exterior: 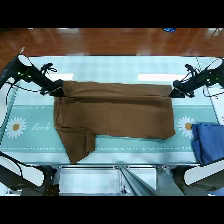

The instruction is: Fold the shirts.

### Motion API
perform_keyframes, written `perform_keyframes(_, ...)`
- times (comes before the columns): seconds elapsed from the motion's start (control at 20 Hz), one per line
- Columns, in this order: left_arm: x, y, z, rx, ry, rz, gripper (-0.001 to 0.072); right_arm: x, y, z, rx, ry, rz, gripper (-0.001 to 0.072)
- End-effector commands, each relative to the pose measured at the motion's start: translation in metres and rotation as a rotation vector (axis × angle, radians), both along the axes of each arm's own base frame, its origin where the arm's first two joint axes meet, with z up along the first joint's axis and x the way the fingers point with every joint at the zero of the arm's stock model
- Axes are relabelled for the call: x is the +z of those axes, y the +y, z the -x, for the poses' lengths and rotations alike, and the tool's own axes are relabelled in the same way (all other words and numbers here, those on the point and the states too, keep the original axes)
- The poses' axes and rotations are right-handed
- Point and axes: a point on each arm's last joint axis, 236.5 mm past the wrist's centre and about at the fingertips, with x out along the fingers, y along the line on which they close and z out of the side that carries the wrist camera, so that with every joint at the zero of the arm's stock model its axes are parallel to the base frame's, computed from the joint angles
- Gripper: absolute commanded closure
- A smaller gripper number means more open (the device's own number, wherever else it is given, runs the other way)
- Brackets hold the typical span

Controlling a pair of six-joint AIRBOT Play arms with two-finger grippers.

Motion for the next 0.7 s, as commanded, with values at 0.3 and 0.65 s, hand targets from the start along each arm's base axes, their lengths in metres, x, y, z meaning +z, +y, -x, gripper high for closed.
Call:
perform_keyframes(0.3, 0.002, 0.001, 0.008, -0.025, 0.024, 0.01, 0.0296, 0.0, -0.001, 0.012, -0.029, 0.071, 0.007, 0.0286)
perform_keyframes(0.65, 0.031, 0.041, 0.042, 0.059, 0.004, -0.006, 0.0201, 0.068, -0.038, 0.022, -0.055, -0.124, 0.127, 0.0304)
